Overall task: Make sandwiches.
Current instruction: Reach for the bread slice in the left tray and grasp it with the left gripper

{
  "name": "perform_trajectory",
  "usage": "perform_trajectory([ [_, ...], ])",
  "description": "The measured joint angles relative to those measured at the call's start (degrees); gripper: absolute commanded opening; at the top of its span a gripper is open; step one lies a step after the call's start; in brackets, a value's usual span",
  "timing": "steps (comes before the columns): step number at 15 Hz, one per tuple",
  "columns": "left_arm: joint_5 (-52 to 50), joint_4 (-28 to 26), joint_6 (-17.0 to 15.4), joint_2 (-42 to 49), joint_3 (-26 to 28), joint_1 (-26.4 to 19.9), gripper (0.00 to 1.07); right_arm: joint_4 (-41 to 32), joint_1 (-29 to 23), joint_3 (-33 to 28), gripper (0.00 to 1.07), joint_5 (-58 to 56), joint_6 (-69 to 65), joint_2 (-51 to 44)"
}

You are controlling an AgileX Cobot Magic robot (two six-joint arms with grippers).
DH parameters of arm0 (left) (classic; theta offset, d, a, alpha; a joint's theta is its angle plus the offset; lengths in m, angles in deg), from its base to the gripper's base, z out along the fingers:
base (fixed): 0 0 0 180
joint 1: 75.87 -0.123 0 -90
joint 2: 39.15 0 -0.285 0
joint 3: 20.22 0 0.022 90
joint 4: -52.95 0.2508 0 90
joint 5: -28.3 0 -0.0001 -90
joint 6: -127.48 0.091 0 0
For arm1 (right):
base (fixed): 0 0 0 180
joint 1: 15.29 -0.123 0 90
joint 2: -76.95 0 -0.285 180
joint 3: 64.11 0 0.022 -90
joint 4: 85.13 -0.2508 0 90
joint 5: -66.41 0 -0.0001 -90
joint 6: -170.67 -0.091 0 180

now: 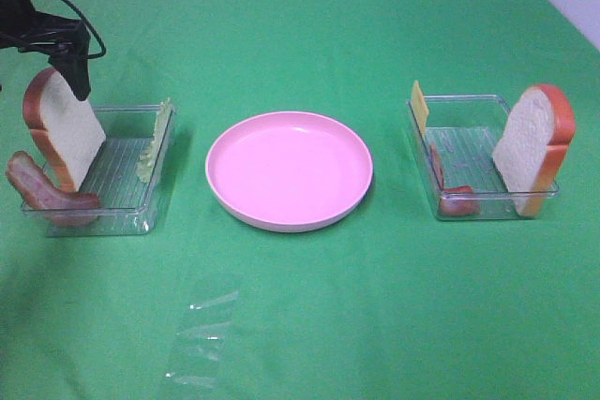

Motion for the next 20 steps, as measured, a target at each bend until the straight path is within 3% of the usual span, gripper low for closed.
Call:
perform_trajectory([
  [6, 0.6, 0.2, 0.3, -6.0, 3.0, 1.1, 1.00, 0.0, 0.0, 0.0, 0.99, 0.0, 0.0, 0.0],
  [8, 0.6, 0.8, 0.3, -6.0, 3.0, 1.1, 0.85, 0.0, 0.0, 0.0, 0.99, 0.0, 0.0, 0.0],
  [10, 1.0, 1.8, 0.3, -6.0, 3.0, 1.1, 0.60, 0.0, 0.0, 0.0, 0.99, 0.0, 0.0, 0.0],
  [12, 1.1, 2.2, 0.1, -6.0, 3.0, 1.1, 0.48, 0.0, 0.0, 0.0, 0.99, 0.0, 0.0, 0.0],
  [18, 1.1, 2.6, 0.0, -6.0, 3.0, 1.1, 0.48, 0.0, 0.0, 0.0, 0.99, 0.0, 0.0, 0.0],
  [19, 1.1, 2.6, 0.0, -6.0, 3.0, 1.1, 0.47, 0.0, 0.0, 0.0, 0.99, 0.0, 0.0, 0.0],
  [20, 1.1, 2.6, 0.0, -6.0, 3.0, 1.1, 0.39, 0.0, 0.0, 0.0, 0.99, 0.0, 0.0, 0.0],
])
